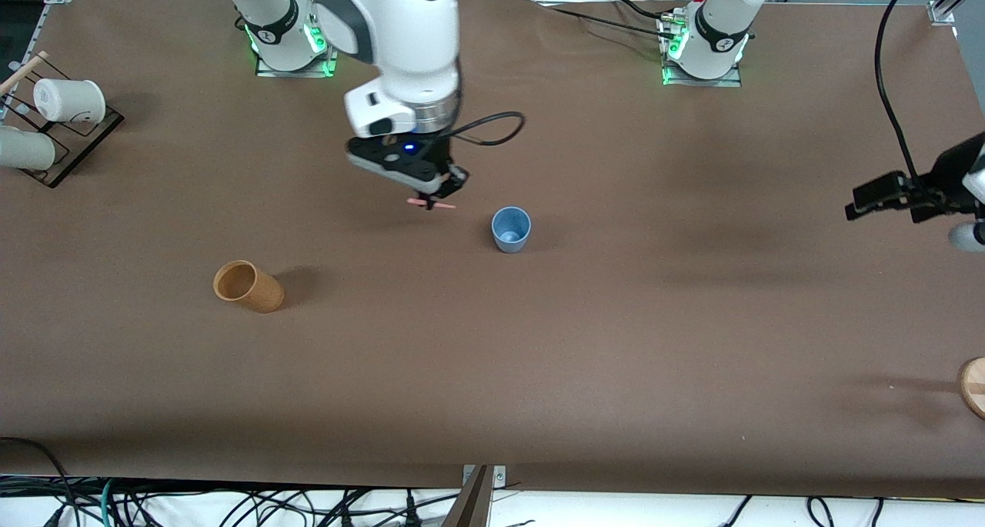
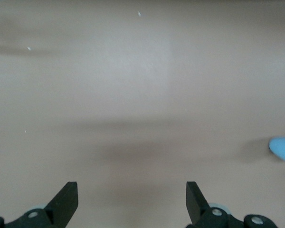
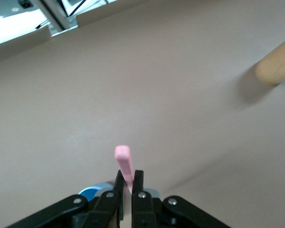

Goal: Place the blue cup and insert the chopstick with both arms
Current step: 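Carry the chopstick over the blue cup with the right gripper while the left gripper withdraws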

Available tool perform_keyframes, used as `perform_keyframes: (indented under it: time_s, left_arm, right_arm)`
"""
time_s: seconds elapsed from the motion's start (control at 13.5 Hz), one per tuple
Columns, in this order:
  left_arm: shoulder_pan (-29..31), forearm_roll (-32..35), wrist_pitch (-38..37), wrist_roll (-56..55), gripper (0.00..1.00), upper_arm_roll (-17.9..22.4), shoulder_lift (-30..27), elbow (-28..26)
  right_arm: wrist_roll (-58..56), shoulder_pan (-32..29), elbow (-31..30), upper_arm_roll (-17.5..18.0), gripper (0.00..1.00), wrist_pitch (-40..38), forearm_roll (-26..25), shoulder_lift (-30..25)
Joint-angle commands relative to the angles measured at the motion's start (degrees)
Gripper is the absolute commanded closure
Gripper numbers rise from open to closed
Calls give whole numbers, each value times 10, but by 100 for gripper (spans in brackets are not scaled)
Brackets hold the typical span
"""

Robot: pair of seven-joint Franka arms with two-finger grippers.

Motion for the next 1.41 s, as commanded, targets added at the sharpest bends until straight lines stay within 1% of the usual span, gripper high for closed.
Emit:
perform_keyframes:
  time_s: [0.0,0.07,0.22,0.37,0.59,0.67,0.74,0.81,1.19,1.33]
  left_arm:
    - [0,17,-7,3,0,-23,-51,-69]
    - [0,17,-4,3,0,-24,-63,-90]
    - [1,16,-1,5,0,-25,-62,-93]
    - [-3,16,-1,3,0,-24,-57,-90]
    - [-11,17,-1,2,0,-26,-50,-85]
    - [-13,17,-1,2,0,-32,-46,-79]
    - [-14,17,-1,2,0,-35,-42,-76]
    - [-14,17,-1,2,0,-35,-41,-76]
    - [-13,16,-1,2,0,-34,-40,-75]
    - [-11,16,-1,3,0,-34,-40,-76]
  right_arm:
    - [98,40,31,-5,100,36,-41,54]
    - [121,54,44,-5,100,38,-58,70]
    - [150,65,60,-7,100,38,-83,93]
    - [163,72,62,-7,100,39,-103,102]
    - [164,80,62,-7,100,38,-107,114]
    - [164,82,62,-7,100,38,-107,118]
    - [163,81,63,-8,67,39,-106,120]
    - [163,81,64,-8,1,40,-107,120]
    - [153,78,65,-9,0,33,-105,113]
    - [124,76,65,-10,0,30,-99,91]
